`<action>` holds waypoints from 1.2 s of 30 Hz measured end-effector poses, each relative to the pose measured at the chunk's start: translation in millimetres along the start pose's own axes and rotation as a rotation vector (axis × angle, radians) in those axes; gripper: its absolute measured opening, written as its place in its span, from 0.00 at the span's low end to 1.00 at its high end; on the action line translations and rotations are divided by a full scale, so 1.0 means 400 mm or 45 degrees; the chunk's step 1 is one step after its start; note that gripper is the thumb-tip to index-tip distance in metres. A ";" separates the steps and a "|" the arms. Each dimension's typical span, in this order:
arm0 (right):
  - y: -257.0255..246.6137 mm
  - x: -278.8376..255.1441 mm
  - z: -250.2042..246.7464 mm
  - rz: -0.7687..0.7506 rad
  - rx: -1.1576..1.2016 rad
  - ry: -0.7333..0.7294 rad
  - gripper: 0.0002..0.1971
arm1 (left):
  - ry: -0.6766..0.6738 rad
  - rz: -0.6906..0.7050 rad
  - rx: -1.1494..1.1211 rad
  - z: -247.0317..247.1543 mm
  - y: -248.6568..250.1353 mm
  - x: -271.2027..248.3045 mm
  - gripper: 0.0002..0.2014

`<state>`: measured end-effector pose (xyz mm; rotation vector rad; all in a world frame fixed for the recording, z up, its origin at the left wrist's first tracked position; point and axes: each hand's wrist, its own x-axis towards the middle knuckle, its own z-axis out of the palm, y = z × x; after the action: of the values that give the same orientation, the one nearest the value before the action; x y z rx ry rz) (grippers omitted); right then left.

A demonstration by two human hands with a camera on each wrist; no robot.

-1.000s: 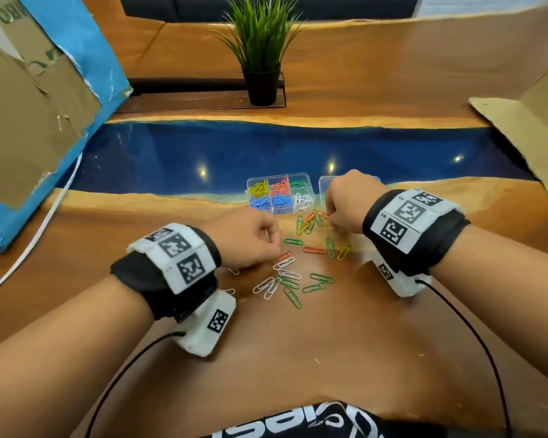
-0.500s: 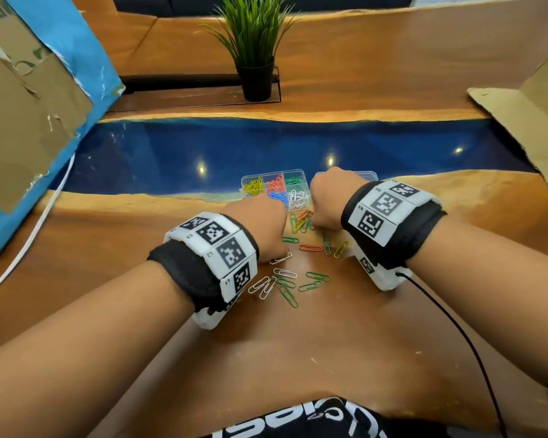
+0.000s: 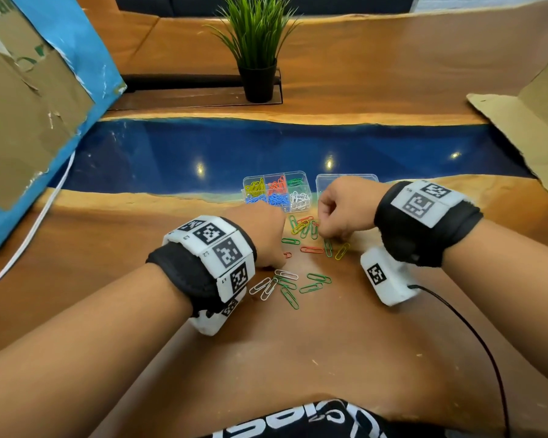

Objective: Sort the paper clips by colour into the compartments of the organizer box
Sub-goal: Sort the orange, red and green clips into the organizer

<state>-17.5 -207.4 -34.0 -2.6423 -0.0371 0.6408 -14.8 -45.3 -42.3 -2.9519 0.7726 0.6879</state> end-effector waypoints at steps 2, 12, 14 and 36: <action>0.011 -0.007 -0.003 -0.060 0.341 -0.037 0.08 | -0.019 -0.005 -0.024 0.000 -0.008 0.003 0.09; 0.013 -0.024 0.011 0.148 1.017 -0.206 0.05 | 0.108 0.038 0.048 0.001 -0.008 -0.001 0.10; -0.008 -0.037 0.021 0.057 0.356 -0.064 0.08 | 0.121 0.035 0.068 0.002 -0.005 0.001 0.10; -0.002 -0.008 0.007 0.230 1.260 -0.161 0.10 | 0.058 0.058 -0.053 0.011 -0.005 0.010 0.09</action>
<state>-21.5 -205.8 -34.5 -1.6573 0.3855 0.6535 -12.5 -44.7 -48.3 -3.0062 0.8415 0.6495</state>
